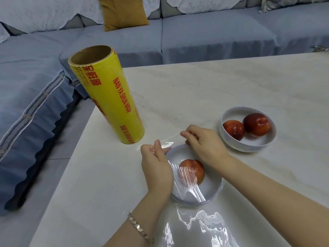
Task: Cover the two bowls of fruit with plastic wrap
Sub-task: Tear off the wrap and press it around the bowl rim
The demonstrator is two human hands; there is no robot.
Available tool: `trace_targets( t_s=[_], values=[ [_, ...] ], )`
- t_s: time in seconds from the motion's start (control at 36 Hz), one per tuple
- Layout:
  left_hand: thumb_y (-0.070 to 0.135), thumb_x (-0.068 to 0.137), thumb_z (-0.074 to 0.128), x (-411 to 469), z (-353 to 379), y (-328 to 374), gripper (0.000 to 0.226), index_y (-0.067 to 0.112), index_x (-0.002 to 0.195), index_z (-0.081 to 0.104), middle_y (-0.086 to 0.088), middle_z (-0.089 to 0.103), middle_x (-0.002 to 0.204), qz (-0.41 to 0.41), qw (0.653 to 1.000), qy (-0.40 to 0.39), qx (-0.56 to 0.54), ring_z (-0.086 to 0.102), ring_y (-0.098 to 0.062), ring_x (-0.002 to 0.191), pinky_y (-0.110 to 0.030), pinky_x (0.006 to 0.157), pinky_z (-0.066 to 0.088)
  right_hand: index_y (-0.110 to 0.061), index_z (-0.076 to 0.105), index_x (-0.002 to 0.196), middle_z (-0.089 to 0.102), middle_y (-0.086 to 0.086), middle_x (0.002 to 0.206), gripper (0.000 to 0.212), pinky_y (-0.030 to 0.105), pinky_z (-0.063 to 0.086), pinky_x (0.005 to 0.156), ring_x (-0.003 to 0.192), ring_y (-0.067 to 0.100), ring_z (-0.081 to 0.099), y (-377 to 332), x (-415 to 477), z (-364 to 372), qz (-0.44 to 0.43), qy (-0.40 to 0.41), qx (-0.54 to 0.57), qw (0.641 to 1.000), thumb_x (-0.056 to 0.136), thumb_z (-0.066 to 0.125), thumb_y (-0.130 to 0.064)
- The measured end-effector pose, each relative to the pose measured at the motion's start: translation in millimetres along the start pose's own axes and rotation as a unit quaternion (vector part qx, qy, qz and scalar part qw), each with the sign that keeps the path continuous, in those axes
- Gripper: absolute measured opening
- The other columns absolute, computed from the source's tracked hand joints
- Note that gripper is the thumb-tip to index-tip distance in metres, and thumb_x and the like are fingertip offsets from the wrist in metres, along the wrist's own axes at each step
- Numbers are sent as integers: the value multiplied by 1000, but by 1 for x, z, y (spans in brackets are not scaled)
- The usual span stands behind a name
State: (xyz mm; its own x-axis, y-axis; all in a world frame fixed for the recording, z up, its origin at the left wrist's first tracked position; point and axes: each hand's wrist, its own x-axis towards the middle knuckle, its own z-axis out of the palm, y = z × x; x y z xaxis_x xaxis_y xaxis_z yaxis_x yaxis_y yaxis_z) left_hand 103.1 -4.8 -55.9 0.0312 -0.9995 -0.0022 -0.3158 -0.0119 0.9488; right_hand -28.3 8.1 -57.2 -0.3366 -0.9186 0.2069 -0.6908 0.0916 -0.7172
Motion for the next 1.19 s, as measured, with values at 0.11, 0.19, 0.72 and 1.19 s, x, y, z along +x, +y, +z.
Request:
trace_targets(
  t_s=[0.11, 0.19, 0.72, 1.19],
  values=[
    [28, 100, 36, 5, 3, -5, 27, 22, 75, 33, -7, 71, 85, 7, 1000, 13, 1, 58, -5, 71, 1, 57, 35, -7, 58, 82, 68, 13, 77, 32, 43, 48, 72, 79, 33, 60, 2, -1, 4, -3, 39, -23, 999, 93, 48, -35],
    [27, 101, 36, 9, 3, -7, 25, 18, 77, 34, -2, 69, 75, 7, 1000, 4, -4, 55, 5, 68, 1, 56, 35, -6, 58, 81, 65, 14, 77, 32, 42, 45, 71, 80, 33, 57, 1, 1, 6, 8, 42, -38, 998, 93, 48, -35],
    [20, 97, 47, 26, 2, -15, 28, 9, 72, 41, 3, 55, 59, -90, 996, -18, 11, 51, -8, 56, -5, 47, 37, -11, 46, 50, 37, 2, 49, 41, 29, 29, 51, 51, 18, 34, 13, 17, 6, 199, -56, 46, 977, 78, 70, -31],
    [42, 78, 71, 20, -41, 3, 53, 23, 122, 48, 13, 43, 120, 144, 949, -212, 183, 44, -6, 114, -19, 98, 34, -11, 49, 68, 43, 10, 69, 34, 29, 32, 64, 70, 21, 40, 33, -12, -27, 273, -175, 237, 916, 88, 56, -38]
  ],
)
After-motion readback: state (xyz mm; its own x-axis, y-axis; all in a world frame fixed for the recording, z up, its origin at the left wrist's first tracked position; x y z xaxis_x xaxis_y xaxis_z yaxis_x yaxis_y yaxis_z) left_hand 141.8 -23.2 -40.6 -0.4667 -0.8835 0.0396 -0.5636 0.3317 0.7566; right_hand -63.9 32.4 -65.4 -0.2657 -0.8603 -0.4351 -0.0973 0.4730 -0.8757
